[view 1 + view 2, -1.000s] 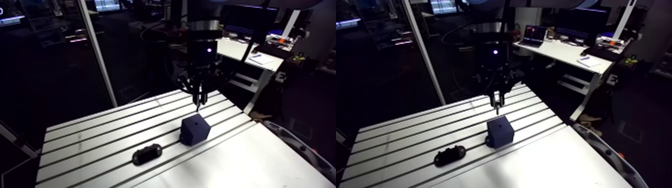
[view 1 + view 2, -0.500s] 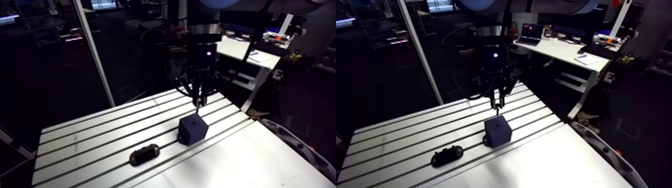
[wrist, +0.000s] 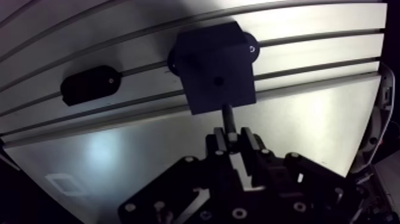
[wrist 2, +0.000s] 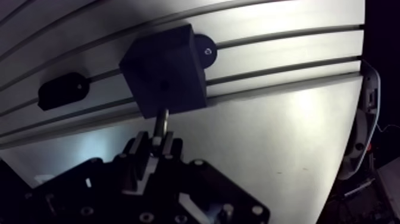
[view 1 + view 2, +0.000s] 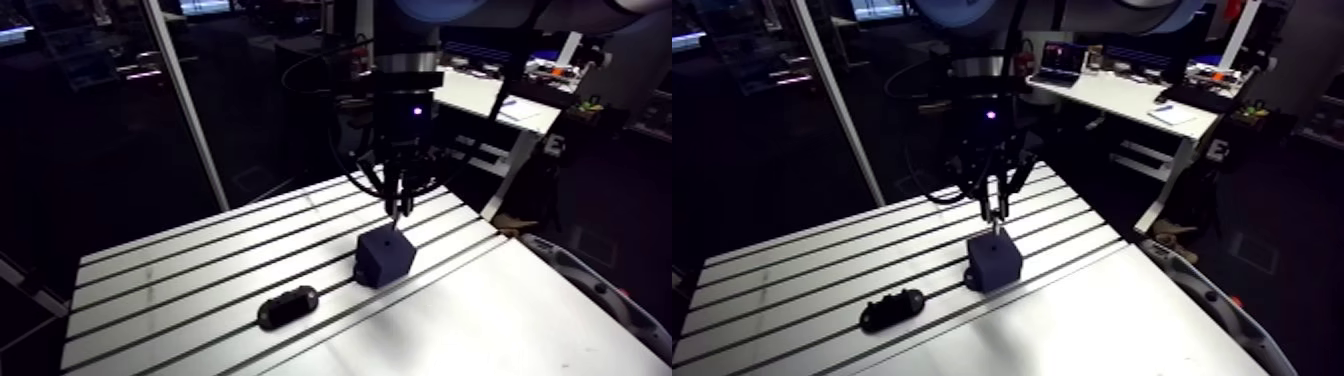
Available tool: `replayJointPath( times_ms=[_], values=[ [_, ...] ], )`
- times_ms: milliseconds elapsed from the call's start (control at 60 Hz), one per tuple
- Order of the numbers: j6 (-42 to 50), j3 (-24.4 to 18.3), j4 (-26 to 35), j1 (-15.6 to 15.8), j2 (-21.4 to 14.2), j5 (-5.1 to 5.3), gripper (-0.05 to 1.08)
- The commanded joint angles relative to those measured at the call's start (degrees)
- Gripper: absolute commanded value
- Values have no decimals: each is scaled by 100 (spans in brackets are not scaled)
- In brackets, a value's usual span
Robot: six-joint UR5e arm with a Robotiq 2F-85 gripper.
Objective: Pick up the M10 bolt and insert it into the hole until fully seated.
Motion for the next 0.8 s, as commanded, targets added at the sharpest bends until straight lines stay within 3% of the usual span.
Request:
replayJointPath(
  times_ms=[17,800],
  values=[
    [13,0,-8,5,84,-1,108],
    [75,-53,-9,31,280,-2,108]
  ],
)
